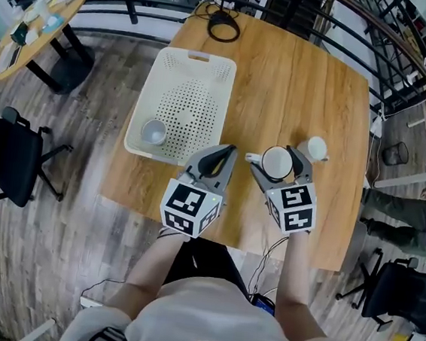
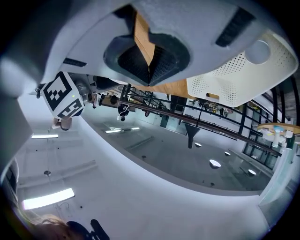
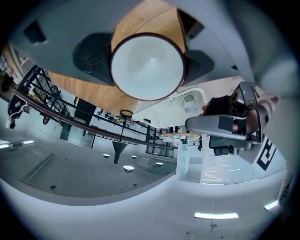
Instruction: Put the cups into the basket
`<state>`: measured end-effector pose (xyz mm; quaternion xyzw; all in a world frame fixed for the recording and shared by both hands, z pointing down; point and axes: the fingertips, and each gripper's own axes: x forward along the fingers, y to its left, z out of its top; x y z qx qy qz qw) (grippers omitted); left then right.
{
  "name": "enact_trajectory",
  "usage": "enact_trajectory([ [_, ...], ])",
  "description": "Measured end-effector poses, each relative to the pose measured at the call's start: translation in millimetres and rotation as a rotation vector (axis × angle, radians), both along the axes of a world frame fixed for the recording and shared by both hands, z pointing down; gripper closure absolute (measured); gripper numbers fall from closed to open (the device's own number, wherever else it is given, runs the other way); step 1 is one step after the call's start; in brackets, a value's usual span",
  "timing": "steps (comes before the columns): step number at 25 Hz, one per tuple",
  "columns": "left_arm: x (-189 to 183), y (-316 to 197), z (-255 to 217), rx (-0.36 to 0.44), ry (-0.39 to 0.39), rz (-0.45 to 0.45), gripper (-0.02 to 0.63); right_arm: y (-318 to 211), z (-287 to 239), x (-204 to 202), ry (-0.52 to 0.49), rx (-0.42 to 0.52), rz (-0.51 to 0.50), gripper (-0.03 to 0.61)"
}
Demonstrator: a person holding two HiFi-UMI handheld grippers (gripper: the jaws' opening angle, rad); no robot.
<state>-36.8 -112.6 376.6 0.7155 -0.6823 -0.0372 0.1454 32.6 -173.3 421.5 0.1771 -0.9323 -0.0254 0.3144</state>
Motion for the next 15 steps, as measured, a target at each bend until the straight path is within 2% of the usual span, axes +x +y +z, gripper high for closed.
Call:
enact_trajectory([
  [15,-81.8,19.8,-17.3,0.016,-0.012,-0.152,0.604,15.6,-36.1,-105.6,-0.041,0.054,-0.171,0.161],
])
